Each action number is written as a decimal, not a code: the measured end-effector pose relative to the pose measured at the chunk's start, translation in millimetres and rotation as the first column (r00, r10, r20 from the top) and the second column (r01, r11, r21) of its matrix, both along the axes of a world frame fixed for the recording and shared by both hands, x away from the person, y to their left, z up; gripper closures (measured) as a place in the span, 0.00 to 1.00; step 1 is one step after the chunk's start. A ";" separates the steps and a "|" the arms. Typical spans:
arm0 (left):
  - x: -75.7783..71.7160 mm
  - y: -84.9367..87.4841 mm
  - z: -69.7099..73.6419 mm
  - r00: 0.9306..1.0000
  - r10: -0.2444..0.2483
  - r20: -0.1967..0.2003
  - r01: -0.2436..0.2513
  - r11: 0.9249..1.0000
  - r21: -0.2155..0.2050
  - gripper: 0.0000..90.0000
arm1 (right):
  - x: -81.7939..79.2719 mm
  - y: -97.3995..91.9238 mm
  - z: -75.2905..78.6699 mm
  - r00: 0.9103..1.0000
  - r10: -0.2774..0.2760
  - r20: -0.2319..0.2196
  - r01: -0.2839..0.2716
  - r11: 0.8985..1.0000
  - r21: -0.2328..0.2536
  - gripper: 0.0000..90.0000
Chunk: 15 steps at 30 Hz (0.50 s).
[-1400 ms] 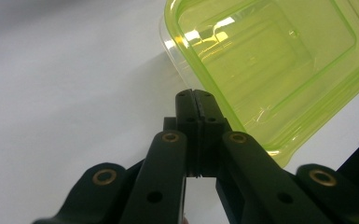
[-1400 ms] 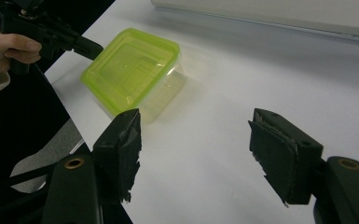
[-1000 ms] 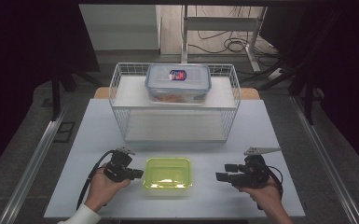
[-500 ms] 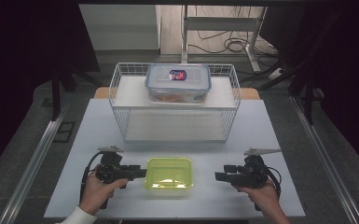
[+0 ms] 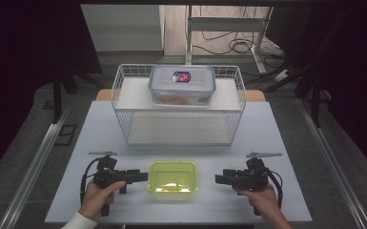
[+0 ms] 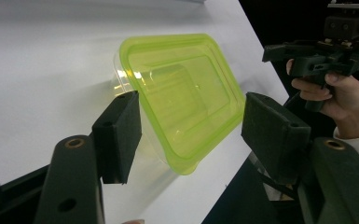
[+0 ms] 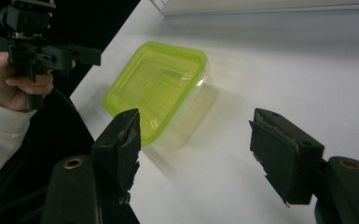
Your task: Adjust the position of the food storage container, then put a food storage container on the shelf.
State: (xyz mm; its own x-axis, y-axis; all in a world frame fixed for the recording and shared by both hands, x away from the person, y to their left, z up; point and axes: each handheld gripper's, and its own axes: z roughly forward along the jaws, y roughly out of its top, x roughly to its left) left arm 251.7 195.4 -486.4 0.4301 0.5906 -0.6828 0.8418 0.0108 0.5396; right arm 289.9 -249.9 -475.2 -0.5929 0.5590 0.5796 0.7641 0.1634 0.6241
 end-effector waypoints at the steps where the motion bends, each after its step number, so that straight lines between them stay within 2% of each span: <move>1: -0.3 -0.5 -0.8 1.000 0.000 0.000 0.000 1.000 0.002 0.40 | 0.4 0.0 -0.1 1.000 -0.001 -0.003 0.001 1.000 0.007 0.37; 2: -0.4 -1.0 -1.8 1.000 -0.001 -0.002 0.002 1.000 0.004 0.38 | 1.2 1.1 -0.6 1.000 -0.009 -0.016 0.009 1.000 0.025 0.38; 5: 0.2 -2.9 -4.7 1.000 -0.004 -0.011 0.004 1.000 0.006 0.36 | 2.5 2.9 -2.0 1.000 -0.012 -0.021 0.012 0.999 0.032 0.38; 8: 2.0 -3.8 -7.4 1.000 -0.005 -0.014 0.005 1.000 -0.009 0.35 | 3.4 6.7 -4.6 0.999 -0.010 -0.033 0.011 0.999 0.033 0.38; 10: 5.1 -2.3 -11.2 1.000 -0.005 -0.027 0.004 0.999 -0.038 0.34 | 4.7 10.8 -8.3 0.999 -0.007 -0.043 0.009 0.999 0.034 0.39; 13: 7.0 -2.3 -12.4 1.000 -0.004 -0.030 0.003 0.999 -0.039 0.34 | 6.4 13.9 -10.7 0.998 -0.006 -0.056 0.008 0.999 0.037 0.39; 15: 9.2 -3.4 -14.3 0.999 -0.014 -0.041 0.011 0.998 -0.055 0.34 | 9.6 17.2 -13.9 0.998 -0.007 -0.068 0.010 0.999 0.049 0.41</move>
